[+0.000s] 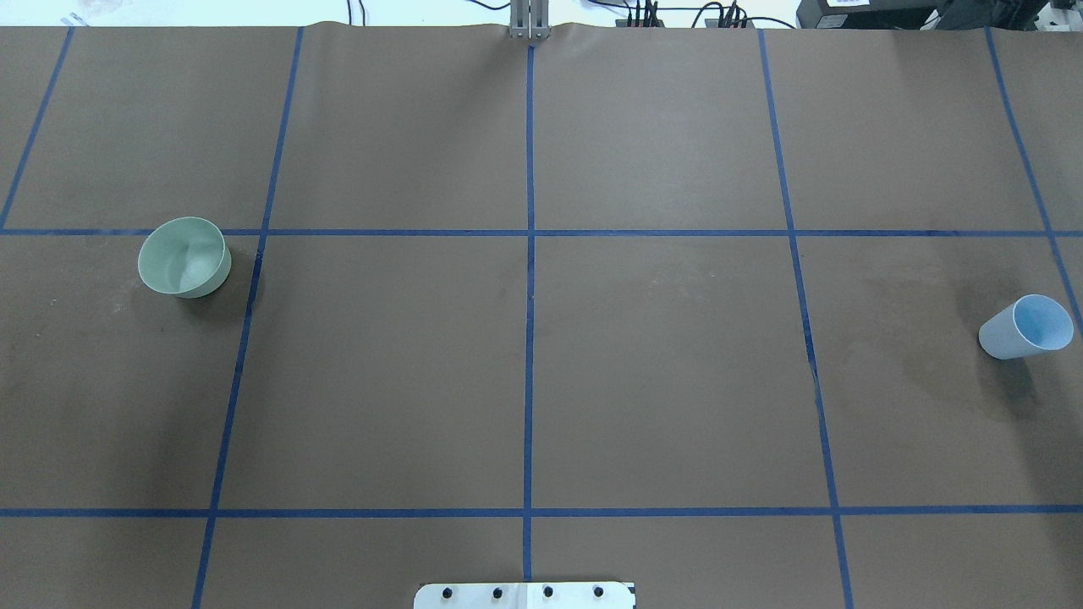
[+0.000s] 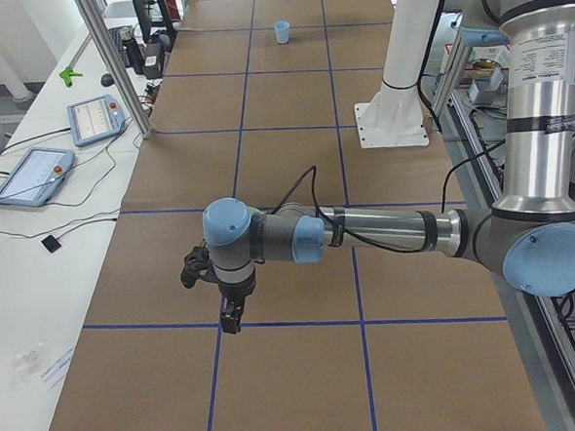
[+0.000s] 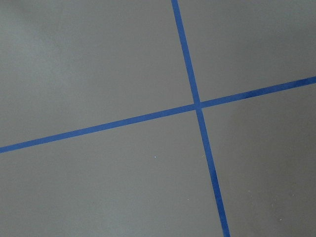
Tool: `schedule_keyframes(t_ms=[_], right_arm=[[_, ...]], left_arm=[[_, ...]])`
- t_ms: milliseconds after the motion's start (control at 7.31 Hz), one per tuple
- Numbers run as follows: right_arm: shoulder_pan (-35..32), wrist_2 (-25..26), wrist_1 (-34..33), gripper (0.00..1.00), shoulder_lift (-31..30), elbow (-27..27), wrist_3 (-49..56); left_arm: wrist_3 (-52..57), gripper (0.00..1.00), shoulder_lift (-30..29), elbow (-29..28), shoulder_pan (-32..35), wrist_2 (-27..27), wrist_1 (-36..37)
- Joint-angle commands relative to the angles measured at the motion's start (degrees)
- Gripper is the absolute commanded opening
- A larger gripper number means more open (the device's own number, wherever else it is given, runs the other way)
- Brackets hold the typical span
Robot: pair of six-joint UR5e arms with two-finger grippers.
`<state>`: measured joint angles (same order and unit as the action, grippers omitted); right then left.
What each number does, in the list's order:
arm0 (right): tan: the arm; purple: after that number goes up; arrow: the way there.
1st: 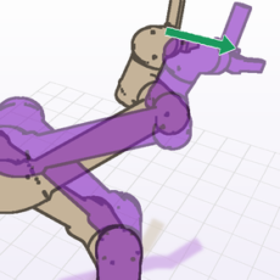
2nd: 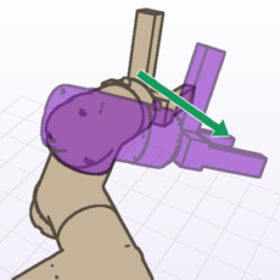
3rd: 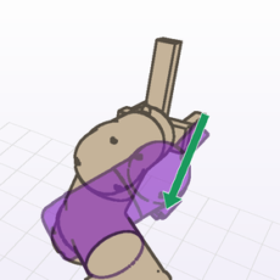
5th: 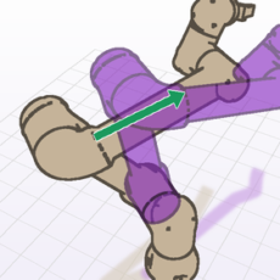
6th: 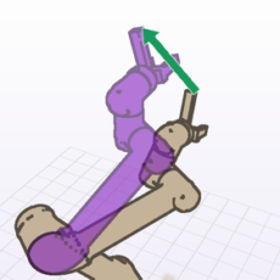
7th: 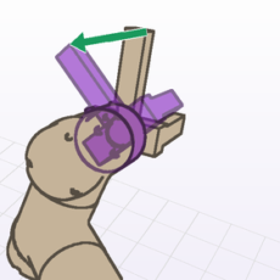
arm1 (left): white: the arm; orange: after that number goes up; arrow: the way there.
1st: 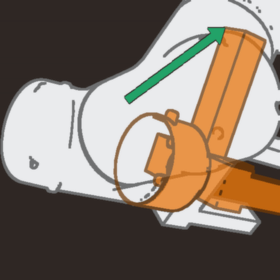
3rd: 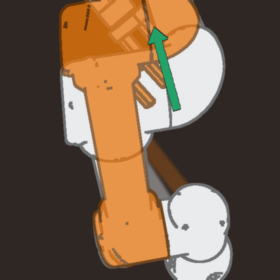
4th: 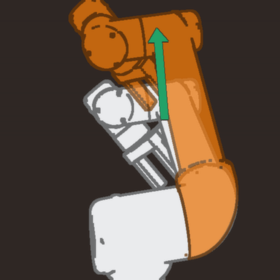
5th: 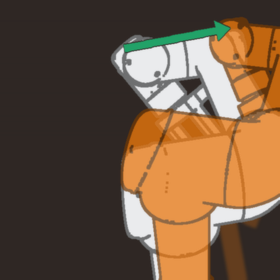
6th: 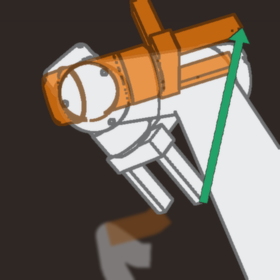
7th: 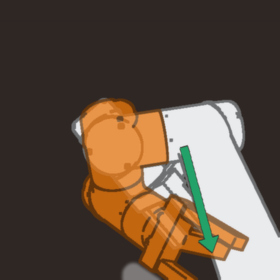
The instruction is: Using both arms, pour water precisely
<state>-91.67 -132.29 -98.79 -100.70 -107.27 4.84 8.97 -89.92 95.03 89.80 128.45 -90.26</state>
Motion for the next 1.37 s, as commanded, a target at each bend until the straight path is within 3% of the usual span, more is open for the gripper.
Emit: schedule_keyframes(t_ms=[0, 821, 958, 1094, 1231], right_arm=[[0.00, -0.16, 0.09, 0.99, -0.02, -0.04, -0.09], [-0.08, -0.16, 0.09, 0.99, -0.02, -1.54, -0.35], [-0.08, -0.16, 0.09, 0.99, -0.02, -1.89, -0.35], [-0.08, -0.16, 0.09, 0.99, -0.02, -2.33, -0.35], [-0.08, -0.07, 0.18, 0.99, -0.02, -2.50, -0.35]], left_arm=[[0.09, 1.00, 0.10, -0.10, -0.41, -0.13, -0.09], [0.09, 1.00, -1.03, 1.56, -2.52, 0.05, -2.72], [-6.44, 1.00, -2.26, 1.74, -3.31, 2.13, -2.82], [-27.30, 1.00, -4.36, 1.92, -7.76, 6.33, -4.73], [-40.21, 1.00, -3.77, 3.48, -13.72, 6.29, -13.02]])
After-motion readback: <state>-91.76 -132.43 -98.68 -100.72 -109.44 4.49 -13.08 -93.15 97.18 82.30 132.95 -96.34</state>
